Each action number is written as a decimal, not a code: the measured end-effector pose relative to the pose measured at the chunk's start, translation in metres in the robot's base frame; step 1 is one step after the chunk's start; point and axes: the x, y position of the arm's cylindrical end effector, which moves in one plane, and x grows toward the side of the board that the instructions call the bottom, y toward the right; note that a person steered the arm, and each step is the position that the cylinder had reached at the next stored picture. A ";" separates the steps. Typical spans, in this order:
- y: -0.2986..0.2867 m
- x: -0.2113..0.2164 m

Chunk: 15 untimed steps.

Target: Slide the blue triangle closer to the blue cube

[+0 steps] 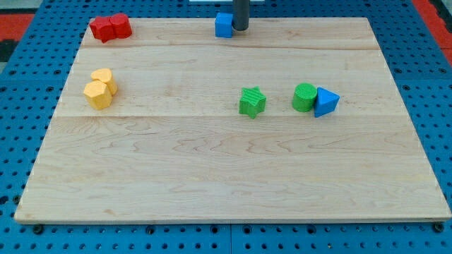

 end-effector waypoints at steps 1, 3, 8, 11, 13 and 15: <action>0.065 0.035; 0.235 0.125; 0.151 0.228; 0.138 0.140; 0.128 0.133; 0.086 0.102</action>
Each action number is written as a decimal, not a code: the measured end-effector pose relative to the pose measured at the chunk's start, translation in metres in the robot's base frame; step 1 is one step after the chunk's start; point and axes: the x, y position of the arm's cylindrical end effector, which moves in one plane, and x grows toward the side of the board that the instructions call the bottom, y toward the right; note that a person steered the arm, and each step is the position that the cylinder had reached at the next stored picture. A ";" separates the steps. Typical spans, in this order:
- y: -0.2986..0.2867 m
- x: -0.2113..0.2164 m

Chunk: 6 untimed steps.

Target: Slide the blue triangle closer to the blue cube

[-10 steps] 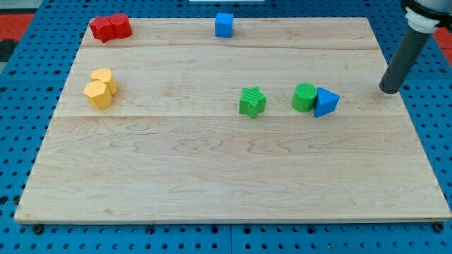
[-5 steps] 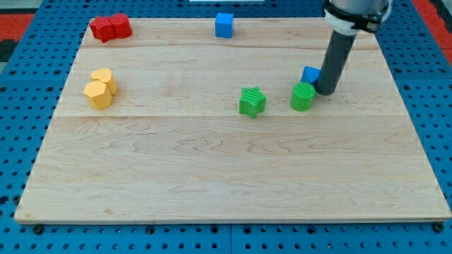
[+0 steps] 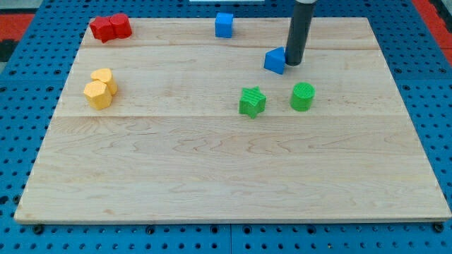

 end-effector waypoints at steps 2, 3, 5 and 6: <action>-0.006 0.032; -0.040 0.015; -0.047 -0.051; -0.048 -0.041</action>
